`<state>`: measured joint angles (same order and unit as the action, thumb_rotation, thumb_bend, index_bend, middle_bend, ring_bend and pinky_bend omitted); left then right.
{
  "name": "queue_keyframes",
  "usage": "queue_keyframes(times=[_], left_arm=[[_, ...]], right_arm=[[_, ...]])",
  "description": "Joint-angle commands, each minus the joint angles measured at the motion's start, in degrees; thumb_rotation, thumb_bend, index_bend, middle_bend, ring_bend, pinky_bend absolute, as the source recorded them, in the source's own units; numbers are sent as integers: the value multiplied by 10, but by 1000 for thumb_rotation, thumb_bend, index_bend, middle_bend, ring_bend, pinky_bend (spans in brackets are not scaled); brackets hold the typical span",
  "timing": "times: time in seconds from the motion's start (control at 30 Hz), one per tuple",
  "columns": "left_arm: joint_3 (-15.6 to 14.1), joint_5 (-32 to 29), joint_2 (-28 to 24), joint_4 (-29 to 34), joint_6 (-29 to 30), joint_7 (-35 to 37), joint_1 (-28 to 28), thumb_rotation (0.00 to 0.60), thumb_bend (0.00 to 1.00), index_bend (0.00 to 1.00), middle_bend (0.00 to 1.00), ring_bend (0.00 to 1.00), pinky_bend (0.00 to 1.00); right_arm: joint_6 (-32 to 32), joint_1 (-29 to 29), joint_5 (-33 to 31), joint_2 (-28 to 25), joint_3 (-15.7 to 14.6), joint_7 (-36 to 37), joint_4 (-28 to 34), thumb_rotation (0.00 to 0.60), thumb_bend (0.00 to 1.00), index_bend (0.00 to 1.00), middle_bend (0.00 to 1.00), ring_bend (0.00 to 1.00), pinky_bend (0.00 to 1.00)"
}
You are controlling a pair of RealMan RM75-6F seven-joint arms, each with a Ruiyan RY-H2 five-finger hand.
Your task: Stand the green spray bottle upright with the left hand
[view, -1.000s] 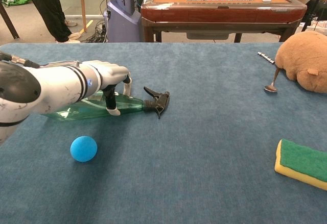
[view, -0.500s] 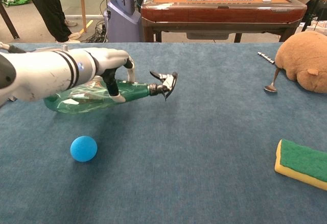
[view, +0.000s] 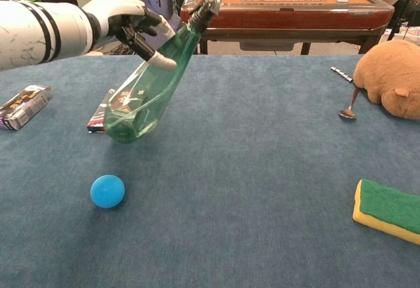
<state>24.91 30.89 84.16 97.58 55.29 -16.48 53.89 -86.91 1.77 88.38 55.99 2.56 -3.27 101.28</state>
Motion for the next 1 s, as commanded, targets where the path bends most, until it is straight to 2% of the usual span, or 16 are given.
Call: queue_keyframes(times=[0.03, 0.17, 0.3, 0.53, 0.73, 1.0], left_arm=[[38, 45, -2, 3, -34, 113, -38, 600, 300, 444, 61, 0, 0], [55, 41, 9, -2, -67, 190, -48, 600, 300, 429, 61, 0, 0], [62, 40, 21, -17, -84, 232, -47, 600, 300, 421, 61, 0, 0], [42, 72, 60, -62, -65, 251, -42, 600, 300, 417, 61, 0, 0], [26, 137, 95, -102, -30, 272, -48, 600, 299, 417, 61, 0, 0], [12, 195, 103, -121, -19, 306, -65, 600, 299, 417, 61, 0, 0]], right_arm=[[0, 0, 0, 1, 0, 0, 0, 600, 195, 189, 177, 124, 175], [1, 0, -4, 2, 1, 3, -3, 600, 195, 189, 177, 124, 175], [2, -1, -7, 1, 1, 3, -4, 600, 195, 189, 177, 124, 175], [3, -1, -9, 2, 1, 2, -5, 600, 195, 189, 177, 124, 175], [4, 0, -9, 1, 1, 1, -4, 600, 195, 189, 177, 124, 175], [4, -1, -9, 1, 0, 2, -4, 600, 195, 189, 176, 124, 175]])
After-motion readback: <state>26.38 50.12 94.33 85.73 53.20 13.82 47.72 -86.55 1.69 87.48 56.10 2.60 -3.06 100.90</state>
